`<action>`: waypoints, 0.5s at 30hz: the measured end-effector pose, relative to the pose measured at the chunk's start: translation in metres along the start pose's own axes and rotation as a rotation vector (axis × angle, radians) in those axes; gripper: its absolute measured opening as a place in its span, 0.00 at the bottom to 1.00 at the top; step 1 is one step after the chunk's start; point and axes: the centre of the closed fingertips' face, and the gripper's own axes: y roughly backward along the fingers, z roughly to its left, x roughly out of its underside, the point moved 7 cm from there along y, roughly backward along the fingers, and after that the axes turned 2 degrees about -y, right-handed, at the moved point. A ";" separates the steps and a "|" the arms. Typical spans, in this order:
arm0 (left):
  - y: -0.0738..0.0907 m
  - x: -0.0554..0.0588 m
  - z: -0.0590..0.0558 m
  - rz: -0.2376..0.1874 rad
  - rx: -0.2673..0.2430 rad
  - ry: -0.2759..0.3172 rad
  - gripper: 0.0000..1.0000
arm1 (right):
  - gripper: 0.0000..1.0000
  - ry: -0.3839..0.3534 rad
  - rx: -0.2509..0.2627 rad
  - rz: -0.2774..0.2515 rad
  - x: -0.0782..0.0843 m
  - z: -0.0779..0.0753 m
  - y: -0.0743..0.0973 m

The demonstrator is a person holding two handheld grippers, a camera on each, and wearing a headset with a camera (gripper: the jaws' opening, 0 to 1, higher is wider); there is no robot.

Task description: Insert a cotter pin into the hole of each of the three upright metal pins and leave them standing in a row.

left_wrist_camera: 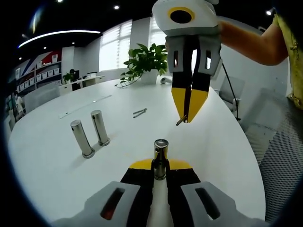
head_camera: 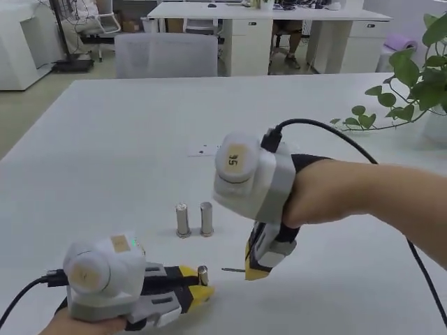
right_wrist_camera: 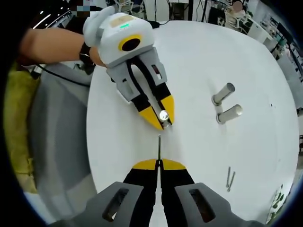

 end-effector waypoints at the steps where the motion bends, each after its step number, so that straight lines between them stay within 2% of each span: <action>1: 0.000 0.000 0.000 0.000 -0.001 0.000 0.08 | 0.02 -0.002 0.001 -0.002 -0.001 0.000 -0.001; 15: 0.001 0.002 -0.002 -0.022 -0.037 0.018 0.07 | 0.02 -0.029 -0.002 -0.004 -0.009 -0.001 -0.012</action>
